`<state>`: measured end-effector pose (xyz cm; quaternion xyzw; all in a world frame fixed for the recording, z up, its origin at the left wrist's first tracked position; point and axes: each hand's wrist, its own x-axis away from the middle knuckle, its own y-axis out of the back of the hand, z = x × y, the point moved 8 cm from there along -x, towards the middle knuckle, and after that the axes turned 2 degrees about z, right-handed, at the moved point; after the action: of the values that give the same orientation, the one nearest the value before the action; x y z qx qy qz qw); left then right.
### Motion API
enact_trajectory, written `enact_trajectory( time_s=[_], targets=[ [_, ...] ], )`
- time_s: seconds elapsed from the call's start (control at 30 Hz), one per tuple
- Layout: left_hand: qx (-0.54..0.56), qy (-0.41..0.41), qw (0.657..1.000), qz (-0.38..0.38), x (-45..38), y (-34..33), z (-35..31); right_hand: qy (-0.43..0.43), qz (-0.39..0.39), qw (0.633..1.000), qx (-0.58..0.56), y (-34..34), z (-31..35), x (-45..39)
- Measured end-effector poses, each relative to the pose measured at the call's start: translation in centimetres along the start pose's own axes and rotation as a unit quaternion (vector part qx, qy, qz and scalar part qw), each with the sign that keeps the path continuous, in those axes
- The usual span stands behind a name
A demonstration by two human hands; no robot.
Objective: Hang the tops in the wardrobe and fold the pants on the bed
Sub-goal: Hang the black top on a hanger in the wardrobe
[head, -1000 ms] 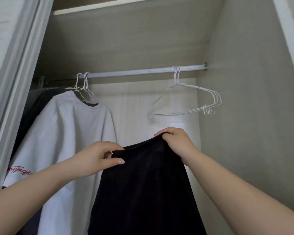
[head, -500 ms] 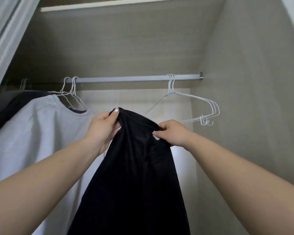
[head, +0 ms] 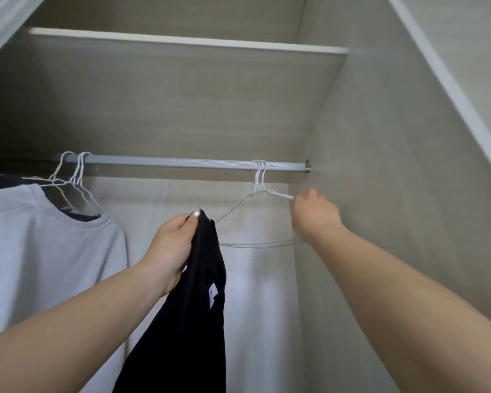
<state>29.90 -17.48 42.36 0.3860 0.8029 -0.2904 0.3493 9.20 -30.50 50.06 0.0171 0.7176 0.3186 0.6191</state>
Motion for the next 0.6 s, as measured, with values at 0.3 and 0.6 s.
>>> enact_trajectory(
  time_s=[0.3, 0.6],
  targets=[
    [-0.025, -0.017, 1.000, 0.008, -0.5, 2.4, 0.9, 0.057, -0.102, 0.993, 0.030, -0.2, 2.5, -0.9],
    [-0.044, -0.010, 0.999, 0.028, -0.4, 3.7, 2.5, -0.001, -0.124, 0.973, -0.194, 1.0, 4.2, -2.0]
  ],
)
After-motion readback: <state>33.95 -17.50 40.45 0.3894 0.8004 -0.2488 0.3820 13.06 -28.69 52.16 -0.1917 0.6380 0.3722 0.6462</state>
